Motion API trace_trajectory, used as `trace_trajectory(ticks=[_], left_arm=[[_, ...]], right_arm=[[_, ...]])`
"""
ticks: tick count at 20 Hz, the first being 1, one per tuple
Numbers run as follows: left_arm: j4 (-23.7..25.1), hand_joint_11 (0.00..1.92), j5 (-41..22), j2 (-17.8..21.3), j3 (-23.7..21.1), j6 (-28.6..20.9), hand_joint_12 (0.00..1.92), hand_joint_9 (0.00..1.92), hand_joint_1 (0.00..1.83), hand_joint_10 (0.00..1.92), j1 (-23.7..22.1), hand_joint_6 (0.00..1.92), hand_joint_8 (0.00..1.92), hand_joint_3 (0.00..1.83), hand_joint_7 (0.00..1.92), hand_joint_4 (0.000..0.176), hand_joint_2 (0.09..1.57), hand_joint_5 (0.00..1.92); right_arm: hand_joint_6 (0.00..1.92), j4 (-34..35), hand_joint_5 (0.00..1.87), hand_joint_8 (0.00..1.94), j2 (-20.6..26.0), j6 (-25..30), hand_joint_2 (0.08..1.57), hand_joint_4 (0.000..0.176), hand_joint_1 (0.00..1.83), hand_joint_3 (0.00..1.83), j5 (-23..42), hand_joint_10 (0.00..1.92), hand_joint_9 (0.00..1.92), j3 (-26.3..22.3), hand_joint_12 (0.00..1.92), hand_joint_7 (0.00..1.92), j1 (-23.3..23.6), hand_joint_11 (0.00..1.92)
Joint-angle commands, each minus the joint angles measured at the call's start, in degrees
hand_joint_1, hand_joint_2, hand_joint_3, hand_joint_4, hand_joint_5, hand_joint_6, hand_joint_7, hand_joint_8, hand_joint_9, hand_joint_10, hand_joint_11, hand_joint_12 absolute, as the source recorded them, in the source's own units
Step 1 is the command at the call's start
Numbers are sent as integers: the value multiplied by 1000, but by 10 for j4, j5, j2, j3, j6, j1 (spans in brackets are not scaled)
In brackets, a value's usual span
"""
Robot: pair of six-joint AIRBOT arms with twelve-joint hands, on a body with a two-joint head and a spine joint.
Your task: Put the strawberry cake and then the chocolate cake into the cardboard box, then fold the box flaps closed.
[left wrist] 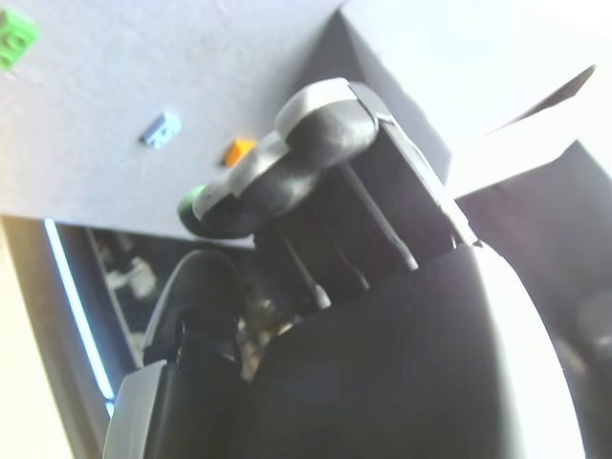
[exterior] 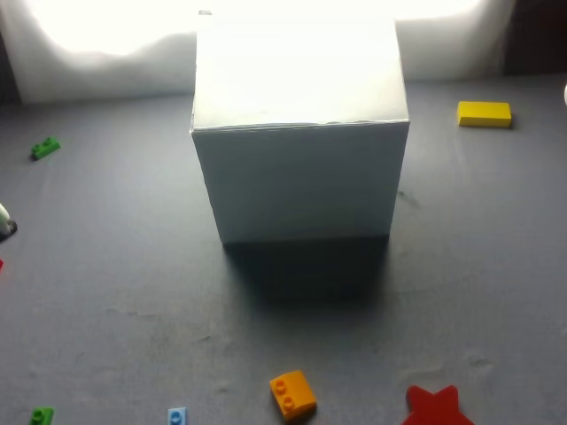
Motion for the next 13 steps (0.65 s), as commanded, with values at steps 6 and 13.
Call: trace_trajectory(ticks=[6,13], left_arm=[[-53,1024,-9,4,15,-7,1921,1078,197,1920,-20,1711,1796,4,1088,0,1545,854],[-59,959,-18,-5,53,-15,1921,1043,291,1863,-31,1653,1712,0,1090,0,1495,881]], right_arm=[[1893,-6,1065,1938,8,-26,1518,0,415,0,42,1921,1304,-2,1921,1259,8,1204],[1904,-54,1054,1941,7,-52,1560,0,341,10,51,1921,1277,-11,1921,1236,7,1206]])
